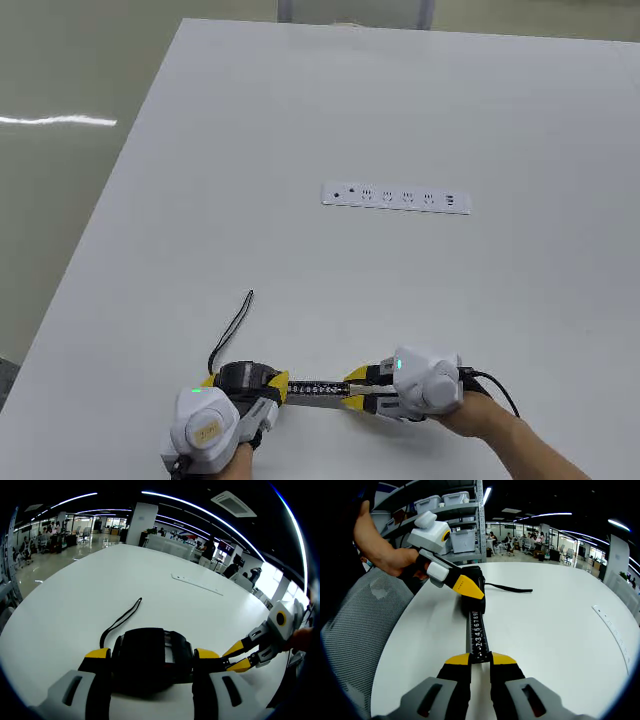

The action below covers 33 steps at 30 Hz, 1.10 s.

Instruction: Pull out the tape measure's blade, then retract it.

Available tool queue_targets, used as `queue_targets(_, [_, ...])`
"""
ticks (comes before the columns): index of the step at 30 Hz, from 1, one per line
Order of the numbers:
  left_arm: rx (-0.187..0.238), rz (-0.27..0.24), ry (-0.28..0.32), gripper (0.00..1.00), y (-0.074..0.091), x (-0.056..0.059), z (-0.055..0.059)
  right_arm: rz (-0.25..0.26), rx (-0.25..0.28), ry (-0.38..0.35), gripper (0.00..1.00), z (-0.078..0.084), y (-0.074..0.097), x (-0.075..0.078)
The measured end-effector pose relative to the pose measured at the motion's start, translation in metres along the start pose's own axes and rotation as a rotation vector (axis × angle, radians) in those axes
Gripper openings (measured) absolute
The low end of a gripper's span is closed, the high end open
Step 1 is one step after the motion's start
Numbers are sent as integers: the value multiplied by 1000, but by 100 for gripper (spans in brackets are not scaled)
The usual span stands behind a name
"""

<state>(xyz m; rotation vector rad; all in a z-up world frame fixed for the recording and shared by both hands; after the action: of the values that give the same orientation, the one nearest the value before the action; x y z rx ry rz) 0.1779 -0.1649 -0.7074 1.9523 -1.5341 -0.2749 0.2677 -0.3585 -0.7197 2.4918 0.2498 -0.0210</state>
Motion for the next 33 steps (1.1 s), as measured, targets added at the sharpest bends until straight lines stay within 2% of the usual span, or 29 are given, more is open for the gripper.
queue_targets(33, [-6, 5, 8, 62, -2, -4, -1, -13, 13, 4, 12, -14, -24, 3])
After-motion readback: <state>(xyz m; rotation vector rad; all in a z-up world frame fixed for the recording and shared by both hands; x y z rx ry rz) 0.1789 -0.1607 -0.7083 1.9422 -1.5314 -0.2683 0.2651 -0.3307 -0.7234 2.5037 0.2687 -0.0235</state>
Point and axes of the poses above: the centre of the closed fingertips' face, and the gripper's own axes: y roughly backward along the fingers, x roughly to its right, z roughly out of its underside, the point moved 8 cm from there along y, roughly backward along the fingers, and after that the axes turned 3 degrees about -z, right-handed, at the moved point
